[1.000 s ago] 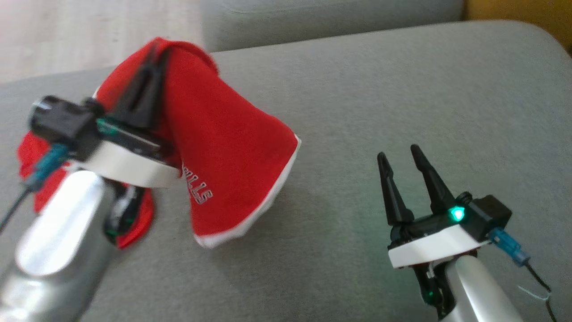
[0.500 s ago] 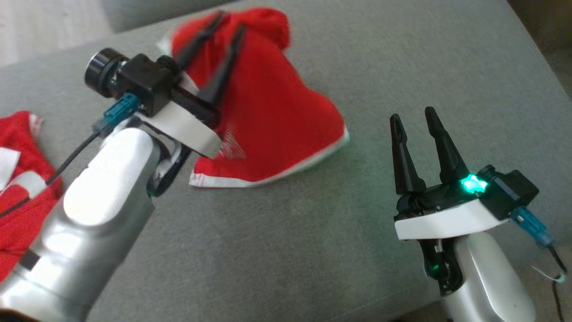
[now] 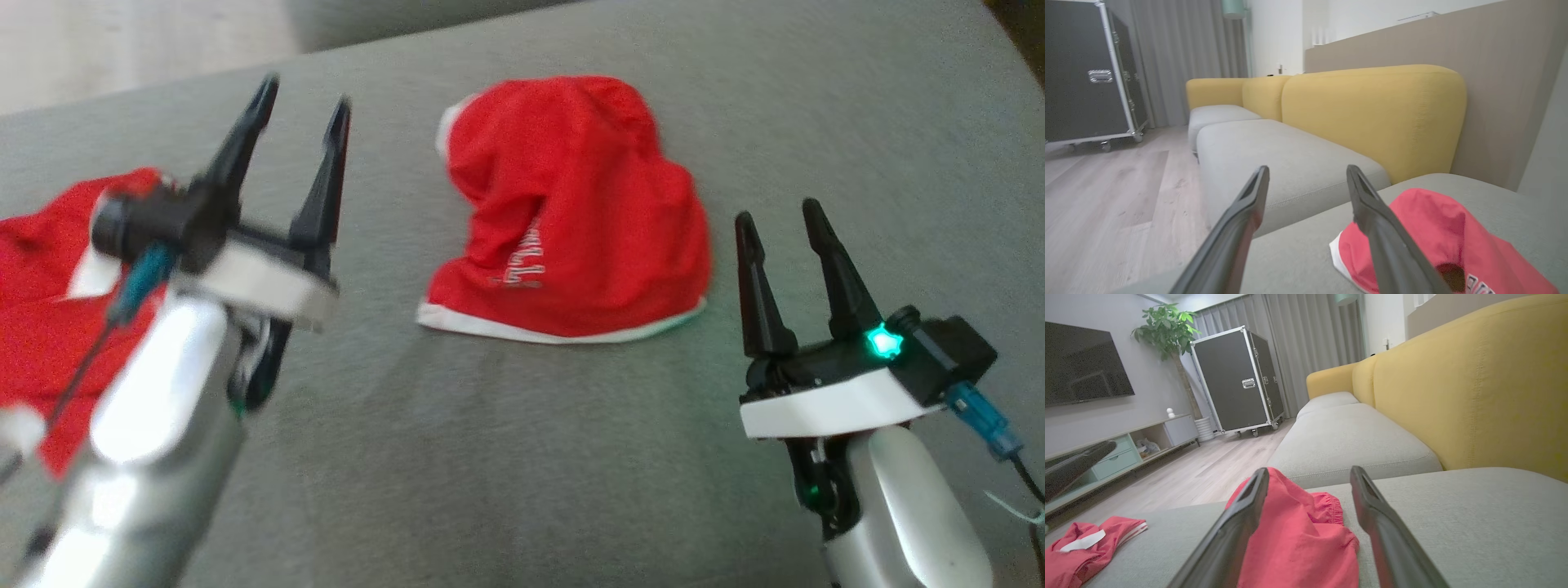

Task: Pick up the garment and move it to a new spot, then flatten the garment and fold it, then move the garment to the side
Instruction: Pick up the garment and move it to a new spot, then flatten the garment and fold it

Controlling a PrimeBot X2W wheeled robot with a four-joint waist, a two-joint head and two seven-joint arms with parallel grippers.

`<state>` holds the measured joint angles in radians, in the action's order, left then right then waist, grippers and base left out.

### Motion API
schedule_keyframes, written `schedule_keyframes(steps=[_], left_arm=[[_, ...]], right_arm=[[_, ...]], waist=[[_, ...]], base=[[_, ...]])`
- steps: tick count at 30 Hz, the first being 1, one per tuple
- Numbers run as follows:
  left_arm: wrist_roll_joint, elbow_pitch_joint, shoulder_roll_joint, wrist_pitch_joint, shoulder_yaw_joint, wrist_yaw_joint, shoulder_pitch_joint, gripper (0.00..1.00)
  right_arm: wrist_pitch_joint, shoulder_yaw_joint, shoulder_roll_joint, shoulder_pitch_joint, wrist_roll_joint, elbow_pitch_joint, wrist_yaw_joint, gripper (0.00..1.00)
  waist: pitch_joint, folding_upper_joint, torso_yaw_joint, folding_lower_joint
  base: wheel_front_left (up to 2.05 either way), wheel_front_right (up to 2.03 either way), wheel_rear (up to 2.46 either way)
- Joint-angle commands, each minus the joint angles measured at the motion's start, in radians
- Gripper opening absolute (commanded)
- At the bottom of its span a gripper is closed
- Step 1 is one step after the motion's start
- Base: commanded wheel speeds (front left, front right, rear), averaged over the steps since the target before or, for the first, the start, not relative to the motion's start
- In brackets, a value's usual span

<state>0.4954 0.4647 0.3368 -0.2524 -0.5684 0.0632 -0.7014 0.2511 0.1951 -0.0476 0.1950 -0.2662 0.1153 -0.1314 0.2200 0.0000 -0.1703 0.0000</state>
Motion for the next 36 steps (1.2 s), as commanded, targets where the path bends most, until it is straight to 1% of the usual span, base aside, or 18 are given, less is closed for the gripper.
schedule_keyframes(steps=[1,2,3,6,10,13,19,22,24,25,28,29,31,36], left_arm=[[0.009,-0.058,0.027,-0.008,0.066,-0.012,0.027,1.0],[0.007,-0.085,0.025,-0.009,0.089,-0.018,0.067,1.0],[0.0,-0.136,0.017,-0.009,0.133,-0.028,0.154,1.0],[-0.013,-0.203,-0.01,-0.009,0.186,-0.038,0.29,1.0],[-0.046,-0.271,-0.057,-0.009,0.237,-0.047,0.44,1.0],[-0.061,-0.301,-0.099,-0.009,0.275,-0.043,0.503,1.0],[-0.107,-0.317,-0.142,-0.009,0.316,-0.008,0.529,1.0],[-0.123,-0.312,-0.154,-0.009,0.33,0.007,0.52,1.0],[-0.129,-0.305,-0.163,-0.009,0.337,0.017,0.515,1.0],[-0.129,-0.305,-0.163,-0.009,0.337,0.017,0.515,1.0],[-0.138,-0.285,-0.175,-0.009,0.337,0.031,0.506,1.0],[-0.139,-0.275,-0.18,-0.009,0.336,0.035,0.502,1.0],[-0.144,-0.254,-0.188,-0.009,0.33,0.042,0.493,1.0],[-0.15,-0.226,-0.212,-0.009,0.325,0.053,0.476,1.0]], right_arm=[[0.011,0.01,-0.003,-0.001,0.017,-0.023,0.001,1.0],[0.011,0.006,-0.003,-0.008,0.026,-0.017,0.001,1.0],[0.011,0.001,-0.003,-0.021,0.044,-0.003,0.001,1.0],[0.011,-0.003,-0.003,-0.041,0.068,0.019,0.001,1.0],[0.011,0.004,-0.003,-0.065,0.086,0.049,0.001,1.0],[0.011,0.011,-0.003,-0.076,0.091,0.058,0.001,1.0],[0.011,0.03,-0.003,-0.067,0.114,0.055,0.001,1.0],[0.011,0.09,-0.003,-0.047,0.123,0.093,0.001,1.0],[0.007,0.145,-0.003,-0.017,0.144,0.151,0.001,1.0],[0.007,0.145,-0.003,-0.017,0.144,0.151,0.001,1.0],[-0.035,0.222,-0.003,0.048,0.17,0.241,0.001,1.0],[-0.043,0.24,-0.003,0.071,0.161,0.266,0.001,1.0],[-0.073,0.264,-0.003,0.117,0.174,0.335,0.001,1.0],[-0.144,0.284,-0.003,0.221,0.191,0.506,0.001,1.0]], waist=[[-0.054,0.0,0.076,0.0],[-0.064,0.0,0.094,0.0],[-0.085,0.0,0.129,0.0],[-0.111,0.0,0.169,0.0],[-0.131,0.0,0.202,0.0],[-0.137,0.0,0.216,0.0],[-0.137,0.0,0.233,0.0],[-0.127,0.0,0.247,0.0],[-0.117,0.0,0.259,0.0],[-0.117,0.0,0.259,0.0],[-0.103,0.0,0.283,0.0],[-0.099,0.0,0.292,0.0],[-0.092,0.0,0.312,0.0],[-0.077,0.0,0.367,0.0]], base=[[0.0,0.0,0.0],[0.0,0.0,0.0],[0.0,0.0,0.0],[0.0,0.0,0.0],[0.0,0.0,0.0],[0.0,0.0,0.0],[0.0,0.0,0.0],[0.0,0.0,0.0],[0.0,0.0,0.0],[0.0,0.0,0.0],[0.0,0.0,0.0],[0.0,0.0,0.0],[0.0,0.0,0.0],[0.0,0.0,0.0]])
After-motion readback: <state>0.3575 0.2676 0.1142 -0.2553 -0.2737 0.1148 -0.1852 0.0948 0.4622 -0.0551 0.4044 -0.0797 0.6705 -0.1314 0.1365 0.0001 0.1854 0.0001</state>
